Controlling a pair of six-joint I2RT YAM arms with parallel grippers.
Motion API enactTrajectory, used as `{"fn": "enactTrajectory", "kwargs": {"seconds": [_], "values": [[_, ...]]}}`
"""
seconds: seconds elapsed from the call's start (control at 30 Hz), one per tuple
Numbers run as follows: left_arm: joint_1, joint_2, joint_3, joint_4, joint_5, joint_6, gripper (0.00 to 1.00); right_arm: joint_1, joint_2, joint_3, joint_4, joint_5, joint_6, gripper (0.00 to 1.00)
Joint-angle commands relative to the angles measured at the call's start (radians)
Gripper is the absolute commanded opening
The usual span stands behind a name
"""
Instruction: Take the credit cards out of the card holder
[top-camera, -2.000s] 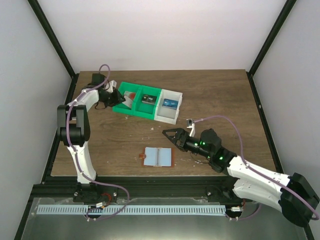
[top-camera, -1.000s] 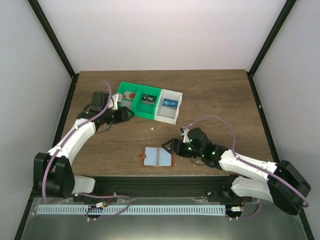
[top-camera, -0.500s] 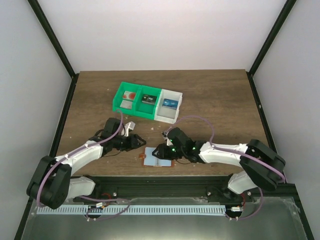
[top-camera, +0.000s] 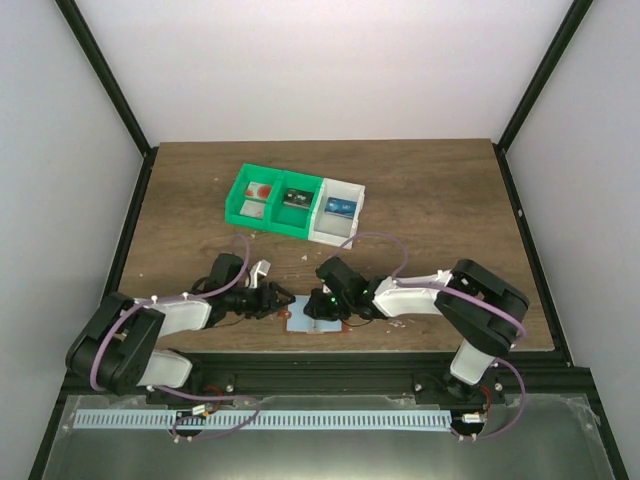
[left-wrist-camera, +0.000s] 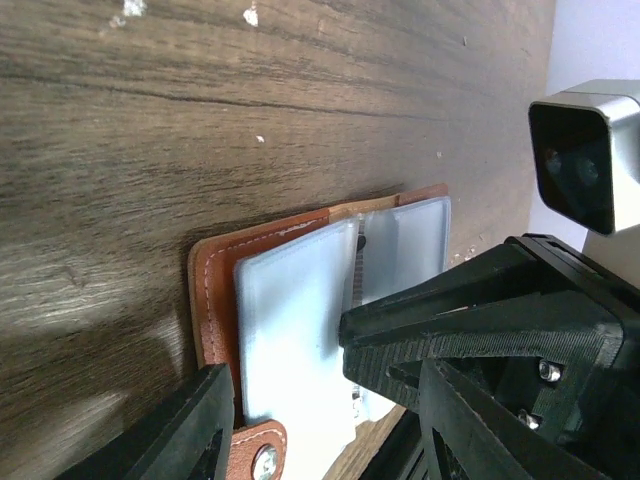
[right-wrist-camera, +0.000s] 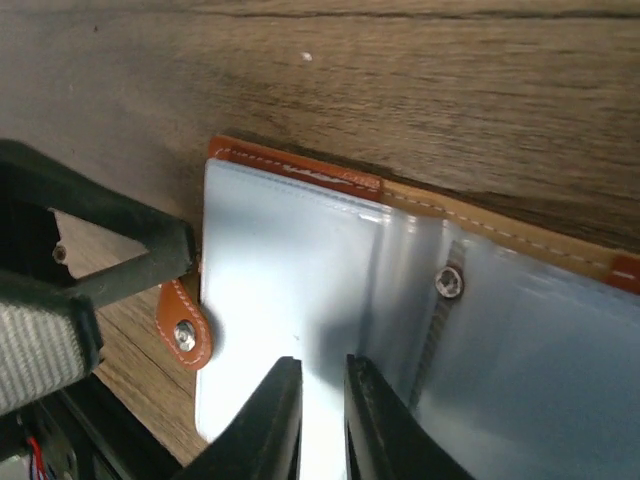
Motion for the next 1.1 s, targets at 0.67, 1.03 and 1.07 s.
{"fn": "enactTrajectory", "kwargs": {"seconds": [0.67,1.03,1.07], "values": [[-0.14,0.208,-0.018,0.421,0.065,-0.227,0.47,0.014,-0.016,-0.167,0.119,0.07,0.021,0.08],[-0.152,0.018,0.06,0.122,-0.064,-0.125,0.48,0.014,-0.179,-0.128,0.011,0.107,0.003,0.18],[-0.152,0.003,0.065,0.071,-0.089,-0.108,0.49,0.014,-0.19,-0.121,-0.003,0.109,0.007,0.2]]}}
